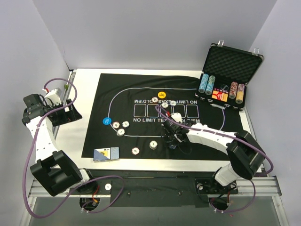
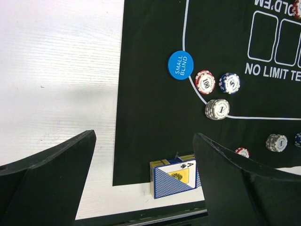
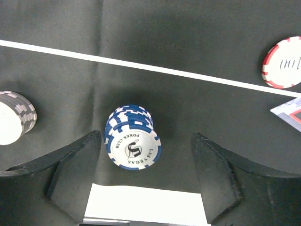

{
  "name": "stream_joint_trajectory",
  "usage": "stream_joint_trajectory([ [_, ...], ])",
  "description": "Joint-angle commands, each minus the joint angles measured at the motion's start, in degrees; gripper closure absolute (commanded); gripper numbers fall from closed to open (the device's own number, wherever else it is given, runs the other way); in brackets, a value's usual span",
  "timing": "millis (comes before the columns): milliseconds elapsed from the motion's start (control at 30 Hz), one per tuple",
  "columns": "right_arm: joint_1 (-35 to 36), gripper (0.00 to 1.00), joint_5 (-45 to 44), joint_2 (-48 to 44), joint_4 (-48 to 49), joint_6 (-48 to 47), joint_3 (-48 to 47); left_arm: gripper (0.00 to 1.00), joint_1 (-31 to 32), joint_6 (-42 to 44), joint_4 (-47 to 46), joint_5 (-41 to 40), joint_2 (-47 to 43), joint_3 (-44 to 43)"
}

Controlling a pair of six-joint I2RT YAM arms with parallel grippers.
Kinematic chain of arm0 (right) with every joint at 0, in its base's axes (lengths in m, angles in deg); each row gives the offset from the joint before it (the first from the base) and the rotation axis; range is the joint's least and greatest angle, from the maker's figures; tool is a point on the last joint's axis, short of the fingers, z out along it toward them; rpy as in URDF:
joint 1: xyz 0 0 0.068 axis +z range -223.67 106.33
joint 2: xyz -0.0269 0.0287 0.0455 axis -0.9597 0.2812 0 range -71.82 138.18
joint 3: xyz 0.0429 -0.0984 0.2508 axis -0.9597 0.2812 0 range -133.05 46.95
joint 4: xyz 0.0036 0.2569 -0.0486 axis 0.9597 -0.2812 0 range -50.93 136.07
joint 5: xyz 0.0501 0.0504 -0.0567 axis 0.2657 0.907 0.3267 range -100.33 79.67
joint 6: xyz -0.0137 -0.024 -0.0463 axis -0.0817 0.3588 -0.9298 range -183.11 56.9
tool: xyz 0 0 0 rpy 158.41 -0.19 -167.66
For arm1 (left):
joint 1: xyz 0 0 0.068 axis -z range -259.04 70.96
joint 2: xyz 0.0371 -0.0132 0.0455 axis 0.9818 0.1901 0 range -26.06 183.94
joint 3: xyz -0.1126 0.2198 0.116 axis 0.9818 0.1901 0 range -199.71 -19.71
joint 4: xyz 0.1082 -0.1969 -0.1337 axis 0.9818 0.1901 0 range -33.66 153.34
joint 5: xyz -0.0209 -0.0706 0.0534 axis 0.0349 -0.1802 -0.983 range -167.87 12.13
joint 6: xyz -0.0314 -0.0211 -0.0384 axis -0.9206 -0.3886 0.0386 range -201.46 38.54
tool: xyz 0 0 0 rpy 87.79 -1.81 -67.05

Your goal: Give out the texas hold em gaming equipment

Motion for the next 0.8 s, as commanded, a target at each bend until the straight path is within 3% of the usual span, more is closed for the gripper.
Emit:
stream_joint_trajectory([
  [0, 0.52, 0.30, 1.12, 2.46, -0.03, 0.43, -0.49, 0.04, -0.55, 0.62, -0.59, 1.21, -0.25, 0.01],
  [300, 0.61, 0.48, 1.82, 3.70, 0.85, 0.25, -1.10, 0.04, -0.47, 0.88, -0.76, 0.77, -0.43, 0.36],
  [767, 0.61, 0.62, 1.64, 1.41, -2.05, -0.63, -3.21, 0.04, -0.47, 1.14, -0.50, 0.77, -0.52, 0.63],
])
